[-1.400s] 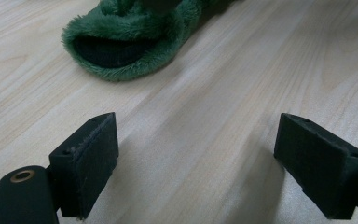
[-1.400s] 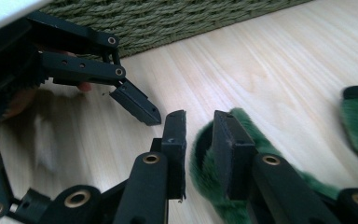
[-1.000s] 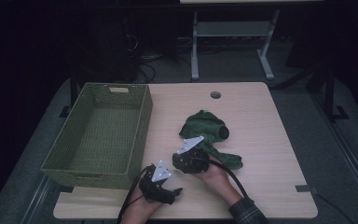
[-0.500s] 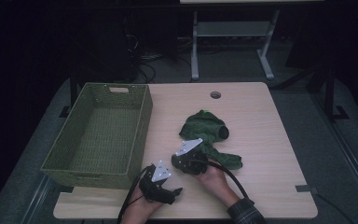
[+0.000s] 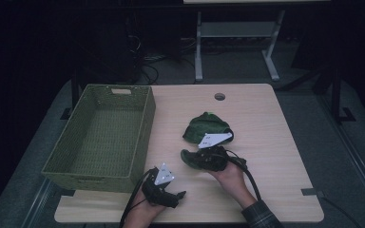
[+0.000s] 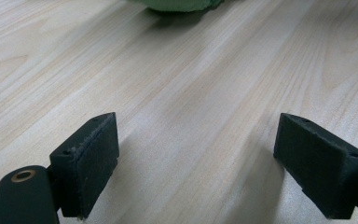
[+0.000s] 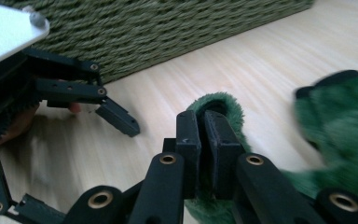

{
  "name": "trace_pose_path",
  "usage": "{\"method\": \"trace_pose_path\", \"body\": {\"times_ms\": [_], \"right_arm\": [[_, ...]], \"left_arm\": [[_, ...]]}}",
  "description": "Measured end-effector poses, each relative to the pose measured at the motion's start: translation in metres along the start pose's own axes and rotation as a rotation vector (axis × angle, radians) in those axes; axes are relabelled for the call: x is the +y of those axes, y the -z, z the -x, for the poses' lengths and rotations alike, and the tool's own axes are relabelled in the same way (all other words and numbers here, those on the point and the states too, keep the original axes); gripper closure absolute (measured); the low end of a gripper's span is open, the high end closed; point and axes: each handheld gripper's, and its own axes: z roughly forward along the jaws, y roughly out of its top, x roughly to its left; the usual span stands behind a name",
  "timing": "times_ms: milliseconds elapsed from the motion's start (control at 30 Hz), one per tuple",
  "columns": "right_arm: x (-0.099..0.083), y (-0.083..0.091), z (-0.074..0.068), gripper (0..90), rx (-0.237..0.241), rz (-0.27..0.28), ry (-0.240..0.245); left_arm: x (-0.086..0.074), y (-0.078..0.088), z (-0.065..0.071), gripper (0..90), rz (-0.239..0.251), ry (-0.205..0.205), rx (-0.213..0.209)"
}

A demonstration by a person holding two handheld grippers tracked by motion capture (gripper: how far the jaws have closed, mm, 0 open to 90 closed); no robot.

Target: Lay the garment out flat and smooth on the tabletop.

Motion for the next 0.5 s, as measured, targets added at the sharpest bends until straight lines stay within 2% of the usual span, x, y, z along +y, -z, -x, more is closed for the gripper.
{"method": "trace_pose_path", "body": {"times_ms": [67, 333, 500], "right_arm": [[-0.003, 0.008, 0.004, 84.4, -0.006, 0.014, -0.026], [-0.016, 0.034, 0.019, 84.3, -0.044, 0.048, -0.068], [-0.023, 0.045, 0.028, 84.3, -0.079, 0.045, -0.094]], "left_arm": [[0.0, 0.0, 0.0, 13.4, 0.002, 0.004, -0.001], [0.0, 0.0, 0.0, 13.4, 0.002, 0.005, -0.003], [0.0, 0.0, 0.0, 13.4, 0.002, 0.005, -0.002]]}}
